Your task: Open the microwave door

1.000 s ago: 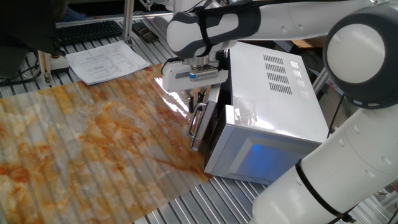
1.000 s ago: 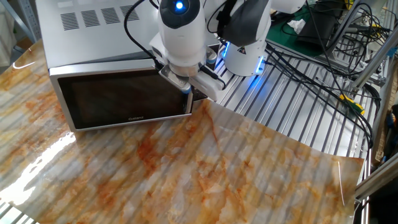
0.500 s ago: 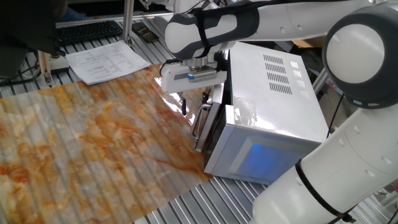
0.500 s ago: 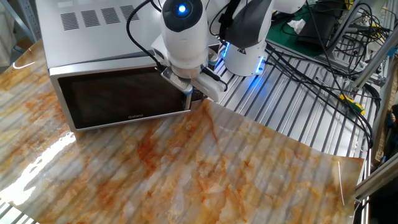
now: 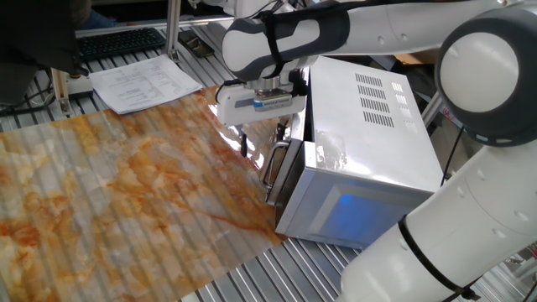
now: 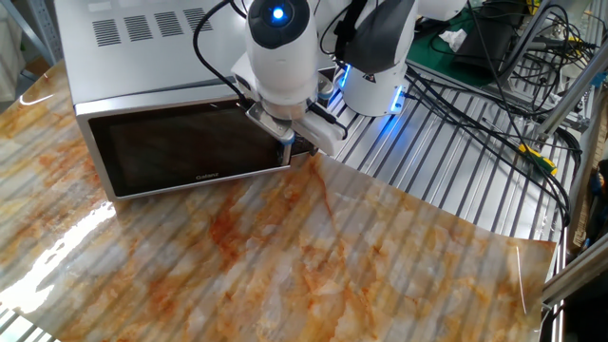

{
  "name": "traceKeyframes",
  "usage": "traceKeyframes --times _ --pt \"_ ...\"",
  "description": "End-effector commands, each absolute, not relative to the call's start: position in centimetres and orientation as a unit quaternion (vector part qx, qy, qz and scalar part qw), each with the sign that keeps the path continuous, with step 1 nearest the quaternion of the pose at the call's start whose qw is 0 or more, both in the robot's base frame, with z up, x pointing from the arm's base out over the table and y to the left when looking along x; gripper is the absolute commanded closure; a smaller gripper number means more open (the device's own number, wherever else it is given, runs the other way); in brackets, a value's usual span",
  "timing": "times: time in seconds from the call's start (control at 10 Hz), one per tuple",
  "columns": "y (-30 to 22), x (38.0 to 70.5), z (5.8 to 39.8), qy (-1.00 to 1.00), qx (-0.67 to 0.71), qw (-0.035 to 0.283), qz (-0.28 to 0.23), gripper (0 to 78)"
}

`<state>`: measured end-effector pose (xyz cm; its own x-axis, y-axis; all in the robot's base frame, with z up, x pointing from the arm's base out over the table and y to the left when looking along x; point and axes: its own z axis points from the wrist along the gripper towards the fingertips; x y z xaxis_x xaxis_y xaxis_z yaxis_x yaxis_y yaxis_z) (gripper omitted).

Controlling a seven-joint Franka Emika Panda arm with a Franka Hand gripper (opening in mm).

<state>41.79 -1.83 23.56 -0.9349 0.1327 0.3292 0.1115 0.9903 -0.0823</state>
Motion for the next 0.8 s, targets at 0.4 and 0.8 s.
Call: traceKeyframes --times 0.4,0.8 --pt "0.8 46.5 29.7 -0.982 -0.094 0.160 0.022 0.1" --pt "-0.5 46.1 32.6 -0.987 -0.048 0.151 0.023 0.1"
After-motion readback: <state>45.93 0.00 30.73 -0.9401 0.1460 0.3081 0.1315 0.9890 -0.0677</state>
